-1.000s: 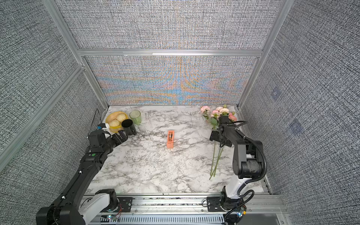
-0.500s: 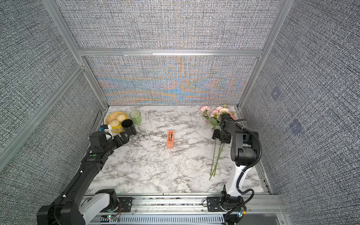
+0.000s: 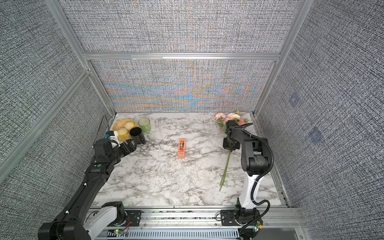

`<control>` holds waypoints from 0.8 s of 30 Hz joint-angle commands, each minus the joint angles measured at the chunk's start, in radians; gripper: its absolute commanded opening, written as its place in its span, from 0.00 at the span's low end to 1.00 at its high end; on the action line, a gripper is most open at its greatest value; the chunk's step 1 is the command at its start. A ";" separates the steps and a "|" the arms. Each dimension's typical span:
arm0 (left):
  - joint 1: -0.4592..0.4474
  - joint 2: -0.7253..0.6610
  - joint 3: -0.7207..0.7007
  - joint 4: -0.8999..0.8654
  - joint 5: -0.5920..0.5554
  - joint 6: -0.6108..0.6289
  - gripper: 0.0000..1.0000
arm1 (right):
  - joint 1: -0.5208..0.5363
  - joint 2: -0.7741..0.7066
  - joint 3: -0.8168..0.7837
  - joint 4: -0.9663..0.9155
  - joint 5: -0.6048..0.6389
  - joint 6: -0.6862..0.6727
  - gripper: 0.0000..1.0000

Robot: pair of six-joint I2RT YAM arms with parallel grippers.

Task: Wrap bouquets with tape
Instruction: Pick up the unwrapped bouquet from the center of the board.

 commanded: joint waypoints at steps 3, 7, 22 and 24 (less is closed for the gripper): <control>-0.001 -0.035 0.008 -0.002 -0.017 -0.027 0.86 | 0.017 -0.100 -0.057 0.088 -0.108 -0.002 0.00; -0.001 -0.074 0.018 -0.027 -0.054 -0.034 0.86 | 0.018 -0.212 -0.138 0.223 -0.176 0.008 0.00; -0.001 -0.195 0.015 -0.096 -0.153 -0.058 0.89 | 0.031 -0.389 -0.233 0.423 -0.312 -0.045 0.00; -0.001 -0.205 0.019 -0.108 -0.166 -0.059 0.91 | 0.049 -0.424 -0.255 0.479 -0.352 -0.068 0.00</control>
